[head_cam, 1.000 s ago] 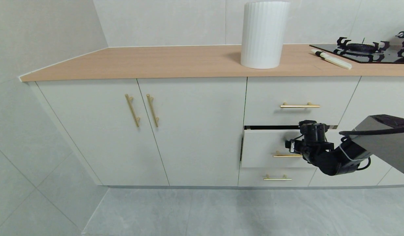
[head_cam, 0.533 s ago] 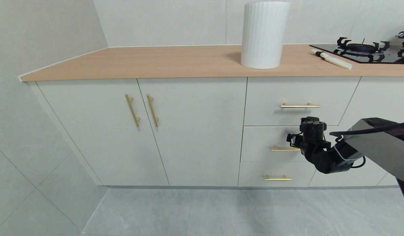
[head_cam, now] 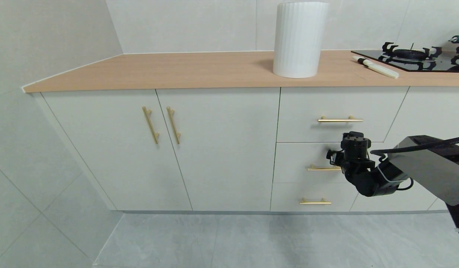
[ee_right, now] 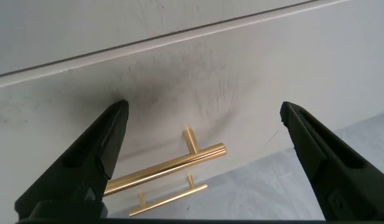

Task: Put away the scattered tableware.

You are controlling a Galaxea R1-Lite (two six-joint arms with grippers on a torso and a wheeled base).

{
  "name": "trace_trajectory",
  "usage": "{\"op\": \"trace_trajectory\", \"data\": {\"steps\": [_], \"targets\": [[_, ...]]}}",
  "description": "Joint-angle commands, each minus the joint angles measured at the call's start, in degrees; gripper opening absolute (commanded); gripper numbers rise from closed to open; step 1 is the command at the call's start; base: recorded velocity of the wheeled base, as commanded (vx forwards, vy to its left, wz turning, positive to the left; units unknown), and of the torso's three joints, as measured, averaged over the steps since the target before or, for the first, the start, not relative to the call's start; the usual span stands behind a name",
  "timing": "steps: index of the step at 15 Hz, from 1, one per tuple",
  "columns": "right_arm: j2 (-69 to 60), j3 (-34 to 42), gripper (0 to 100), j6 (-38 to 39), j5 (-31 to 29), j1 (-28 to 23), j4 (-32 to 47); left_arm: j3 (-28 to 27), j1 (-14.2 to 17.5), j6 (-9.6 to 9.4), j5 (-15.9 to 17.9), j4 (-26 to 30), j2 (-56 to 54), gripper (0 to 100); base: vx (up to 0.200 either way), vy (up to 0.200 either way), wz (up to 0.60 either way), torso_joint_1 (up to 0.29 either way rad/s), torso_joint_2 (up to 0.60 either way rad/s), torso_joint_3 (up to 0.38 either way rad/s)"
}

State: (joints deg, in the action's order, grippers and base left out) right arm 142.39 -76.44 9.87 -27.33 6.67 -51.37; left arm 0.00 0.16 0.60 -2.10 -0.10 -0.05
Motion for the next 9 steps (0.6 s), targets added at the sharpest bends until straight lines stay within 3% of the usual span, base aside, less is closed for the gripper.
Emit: {"op": "trace_trajectory", "data": {"steps": [1, 4, 9], "targets": [[-0.2, 0.0, 100, 0.1, 0.0, 0.0, -0.6, 0.0, 0.0, 0.02, 0.0, -0.1, 0.0, 100, 0.000, 0.000, 0.00, 0.000, 0.00, 0.000], [-1.8, 1.1, 100, 0.1, -0.4, -0.3, -2.0, 0.0, 0.0, 0.02, 0.0, 0.0, 0.0, 100, 0.000, 0.000, 0.00, 0.000, 0.00, 0.000], [-21.2, 20.0, 100, 0.7, 0.2, -0.3, -2.4, 0.0, 0.1, 0.02, 0.0, -0.1, 0.0, 100, 0.000, 0.000, 0.00, 0.000, 0.00, 0.000]]}}
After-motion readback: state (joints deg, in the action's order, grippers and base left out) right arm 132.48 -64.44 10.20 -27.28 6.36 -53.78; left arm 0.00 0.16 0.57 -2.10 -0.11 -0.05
